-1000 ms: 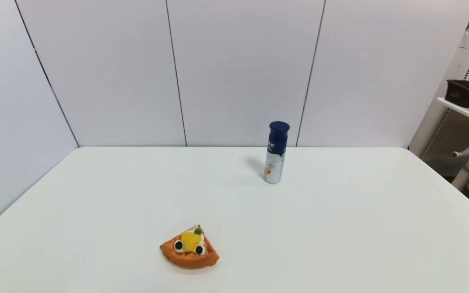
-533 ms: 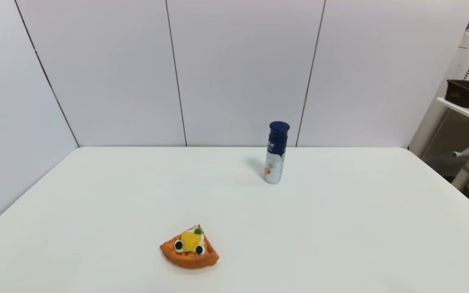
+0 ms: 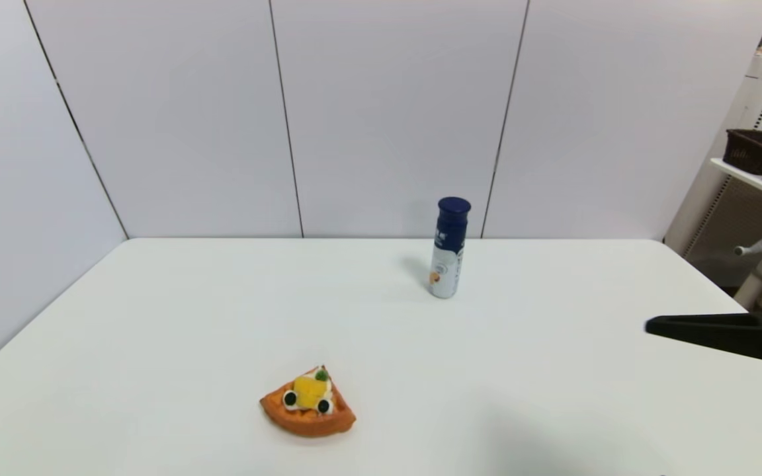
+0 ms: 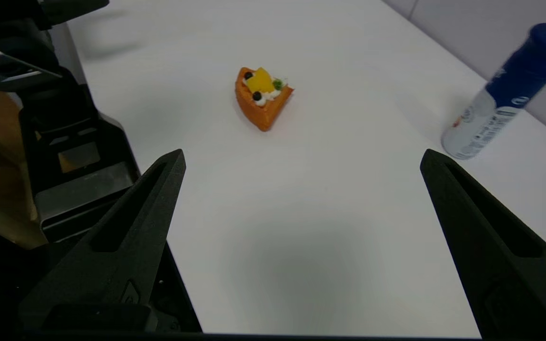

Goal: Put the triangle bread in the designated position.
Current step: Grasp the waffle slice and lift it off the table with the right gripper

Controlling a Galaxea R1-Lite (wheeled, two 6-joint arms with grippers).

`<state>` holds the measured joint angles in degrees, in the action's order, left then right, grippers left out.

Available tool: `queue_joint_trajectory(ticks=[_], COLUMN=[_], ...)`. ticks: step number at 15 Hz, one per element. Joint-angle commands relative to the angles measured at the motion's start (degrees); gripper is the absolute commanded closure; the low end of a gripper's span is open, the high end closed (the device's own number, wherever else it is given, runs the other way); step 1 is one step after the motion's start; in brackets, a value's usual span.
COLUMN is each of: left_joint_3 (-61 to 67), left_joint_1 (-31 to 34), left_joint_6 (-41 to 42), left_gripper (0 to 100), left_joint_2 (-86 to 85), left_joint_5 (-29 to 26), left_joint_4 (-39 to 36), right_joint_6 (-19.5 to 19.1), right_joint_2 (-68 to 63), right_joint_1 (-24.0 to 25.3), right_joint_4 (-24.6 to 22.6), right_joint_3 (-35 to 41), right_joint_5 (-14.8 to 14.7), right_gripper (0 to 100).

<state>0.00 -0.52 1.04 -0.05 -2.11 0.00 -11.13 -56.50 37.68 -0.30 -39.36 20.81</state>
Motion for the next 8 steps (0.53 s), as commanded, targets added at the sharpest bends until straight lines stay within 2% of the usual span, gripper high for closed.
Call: queue_joint_trajectory(ticks=[1, 8], left_joint_3=[0.00, 0.00], left_joint_1=[0.00, 0.00], left_joint_6=[-0.07, 0.02], left_gripper=[0, 0], left_joint_2=[0.05, 0.05], left_joint_5=[0.00, 0.00], left_joint_4=[0.00, 0.00], right_joint_6=[-1.35, -3.02], right_joint_2=[-18.64, -44.13], right_joint_1=[8.46, 9.87], right_joint_4=[0.13, -0.13], right_joint_3=[-5.29, -19.26], right_joint_5=[0.46, 0.02], right_gripper=[0, 0])
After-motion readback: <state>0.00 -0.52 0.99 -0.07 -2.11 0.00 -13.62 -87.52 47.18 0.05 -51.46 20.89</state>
